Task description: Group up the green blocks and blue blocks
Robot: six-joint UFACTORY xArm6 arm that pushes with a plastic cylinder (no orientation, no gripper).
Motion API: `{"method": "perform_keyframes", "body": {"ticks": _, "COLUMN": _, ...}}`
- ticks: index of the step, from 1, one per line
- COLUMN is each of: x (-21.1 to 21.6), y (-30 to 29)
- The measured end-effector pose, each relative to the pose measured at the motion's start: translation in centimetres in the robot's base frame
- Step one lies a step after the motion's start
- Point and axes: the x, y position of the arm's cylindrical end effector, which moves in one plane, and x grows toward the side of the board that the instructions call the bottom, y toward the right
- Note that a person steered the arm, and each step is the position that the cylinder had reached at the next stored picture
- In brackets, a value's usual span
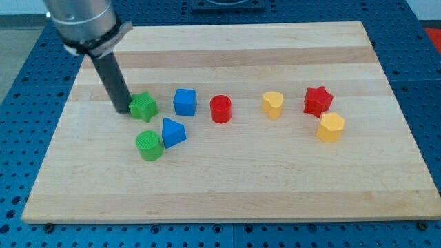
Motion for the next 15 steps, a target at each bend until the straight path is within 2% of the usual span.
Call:
{"method": "perform_keyframes", "body": {"ticks": 1, "x": -3.9, "y": -0.4}}
{"method": "perform_keyframes", "body": {"ticks": 2, "x": -6.3, "y": 2.9}}
{"method": "perform_keyframes", "body": {"ticks": 3, "x": -6.2, "y": 10.0}}
{"method": "perform_keyframes", "body": {"ticks": 4, "x": -4.3, "y": 11.5}}
{"method": "perform_keyframes", "body": {"ticks": 5, "x": -0.7, "y": 10.4}}
{"method": "perform_keyframes", "body": {"ticks": 6, "x": 1.7, "y": 6.3}}
{"method": "perform_keyframes", "body": {"ticks": 7, "x": 2.2, "y": 5.5}}
{"method": "perform_keyframes", "body": {"ticks": 9, "x": -2.4, "y": 4.0}}
{"method": "perform_keyframes", "body": {"ticks": 11, "x": -0.8, "y": -2.4}}
{"method": "perform_keyframes", "body": {"ticks": 13, "x": 3.1, "y": 1.3}}
{"method": "perform_keyframes", "body": {"ticks": 14, "x": 0.3, "y": -0.7}}
{"method": "perform_keyframes", "body": {"ticks": 15, "x": -2.0, "y": 1.0}}
